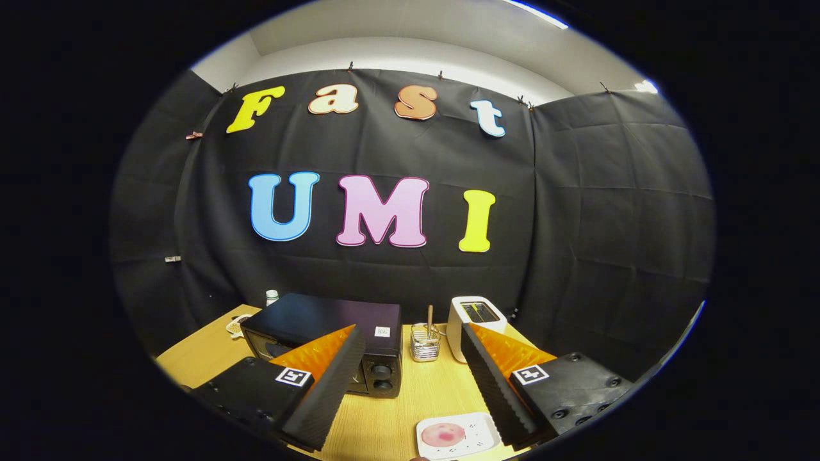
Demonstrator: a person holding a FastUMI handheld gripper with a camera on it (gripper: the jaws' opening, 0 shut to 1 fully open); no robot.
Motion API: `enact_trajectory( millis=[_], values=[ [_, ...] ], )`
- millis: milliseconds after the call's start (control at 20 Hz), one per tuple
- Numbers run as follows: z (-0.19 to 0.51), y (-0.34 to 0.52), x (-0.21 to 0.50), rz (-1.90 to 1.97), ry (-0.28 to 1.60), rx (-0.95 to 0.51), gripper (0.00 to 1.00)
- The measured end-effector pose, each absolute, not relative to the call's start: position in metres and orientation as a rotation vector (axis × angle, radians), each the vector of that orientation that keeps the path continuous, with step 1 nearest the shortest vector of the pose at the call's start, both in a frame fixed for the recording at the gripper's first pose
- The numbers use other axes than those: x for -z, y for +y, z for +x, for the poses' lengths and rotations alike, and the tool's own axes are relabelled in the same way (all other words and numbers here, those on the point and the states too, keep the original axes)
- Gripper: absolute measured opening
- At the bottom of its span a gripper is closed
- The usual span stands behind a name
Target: Open the toaster oven, put the food inside, and close the toaster oven door.
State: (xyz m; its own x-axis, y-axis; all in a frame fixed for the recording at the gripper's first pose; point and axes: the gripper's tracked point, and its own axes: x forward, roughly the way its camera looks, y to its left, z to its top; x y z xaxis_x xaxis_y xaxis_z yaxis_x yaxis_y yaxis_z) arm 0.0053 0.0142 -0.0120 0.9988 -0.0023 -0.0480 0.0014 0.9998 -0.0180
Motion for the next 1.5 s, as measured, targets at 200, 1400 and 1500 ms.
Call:
enact_trajectory(
  millis=[200, 1400, 1500],
  values=[
    [0.008, 0.019, 0.008, -0.018, 0.046, 0.011, 0.98],
    [0.083, 0.151, 0.066, 0.057, 0.217, -0.033, 0.98],
    [0.087, 0.166, 0.080, 0.036, 0.240, -0.041, 0.98]
  ],
)
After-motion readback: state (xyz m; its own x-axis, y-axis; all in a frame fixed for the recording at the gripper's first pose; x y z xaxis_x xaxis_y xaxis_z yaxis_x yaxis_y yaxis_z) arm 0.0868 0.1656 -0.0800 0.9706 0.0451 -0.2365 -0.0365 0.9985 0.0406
